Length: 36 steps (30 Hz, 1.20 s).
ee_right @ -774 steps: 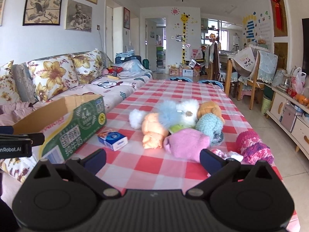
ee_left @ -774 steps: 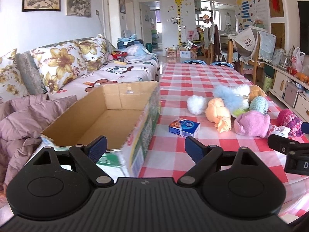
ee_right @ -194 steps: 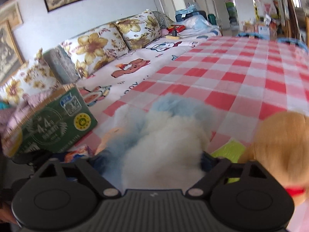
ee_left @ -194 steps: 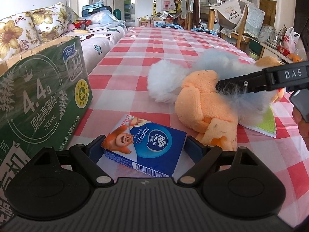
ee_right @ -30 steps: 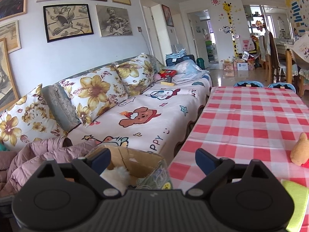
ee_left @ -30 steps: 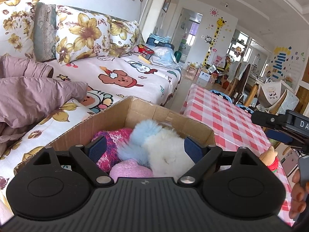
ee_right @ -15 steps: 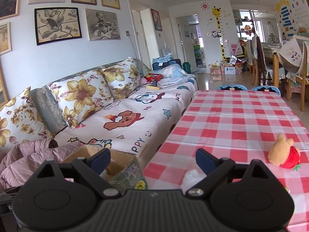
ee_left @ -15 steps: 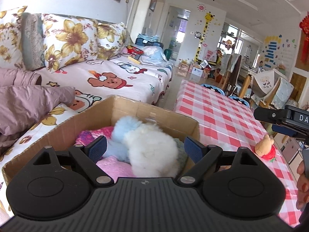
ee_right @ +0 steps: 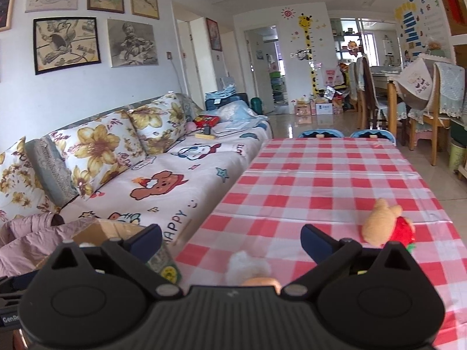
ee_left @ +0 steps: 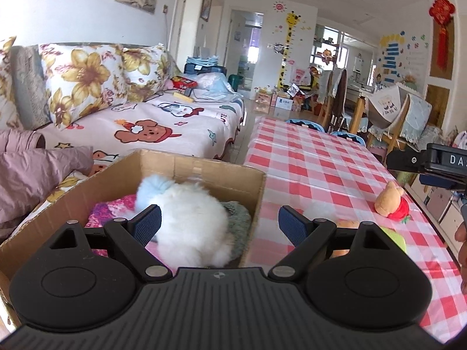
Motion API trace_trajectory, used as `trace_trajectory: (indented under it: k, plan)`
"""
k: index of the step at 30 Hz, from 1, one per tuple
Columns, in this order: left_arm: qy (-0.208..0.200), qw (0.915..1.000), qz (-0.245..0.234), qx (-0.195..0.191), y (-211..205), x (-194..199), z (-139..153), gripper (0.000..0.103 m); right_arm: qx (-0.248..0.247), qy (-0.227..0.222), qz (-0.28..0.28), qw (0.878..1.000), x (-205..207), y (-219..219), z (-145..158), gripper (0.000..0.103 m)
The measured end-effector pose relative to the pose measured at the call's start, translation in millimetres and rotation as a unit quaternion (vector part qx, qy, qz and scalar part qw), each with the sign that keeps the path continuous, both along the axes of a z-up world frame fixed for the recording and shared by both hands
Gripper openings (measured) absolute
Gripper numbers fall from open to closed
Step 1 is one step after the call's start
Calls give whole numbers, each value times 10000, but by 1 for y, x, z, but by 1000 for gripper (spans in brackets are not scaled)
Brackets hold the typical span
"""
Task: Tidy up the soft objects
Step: 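Move both open tools back over the toys on the table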
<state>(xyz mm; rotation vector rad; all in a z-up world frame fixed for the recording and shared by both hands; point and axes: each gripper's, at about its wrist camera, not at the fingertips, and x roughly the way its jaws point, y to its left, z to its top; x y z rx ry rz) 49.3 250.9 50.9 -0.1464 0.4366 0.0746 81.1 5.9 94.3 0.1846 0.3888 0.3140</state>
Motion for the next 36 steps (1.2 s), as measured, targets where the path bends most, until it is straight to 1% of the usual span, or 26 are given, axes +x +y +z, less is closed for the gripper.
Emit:
trace_trajectory:
  k: [11,19,28,33,36]
  plan:
    - [-7,9991,-289,306,-7,6,-5,103,-22,26,-355,9994,-9,-45,-7,101]
    - [35,9972,-515,542,-11,9,-9,103,-4,73,-516,9986,-12,-70,-13,101]
    - [153,9937,-844,718,-15,15,-16,103,-23,264,-866,9959,-11,-104,-27,102]
    - [235,9914,-1001,810,-19,19,-20,103,42,495,-1157,9920,-4,-125,-43,102]
    - [307,9905,-1067,812,-21,22,-23,103,-47,607,-1210,9908,0,-128,-53,102]
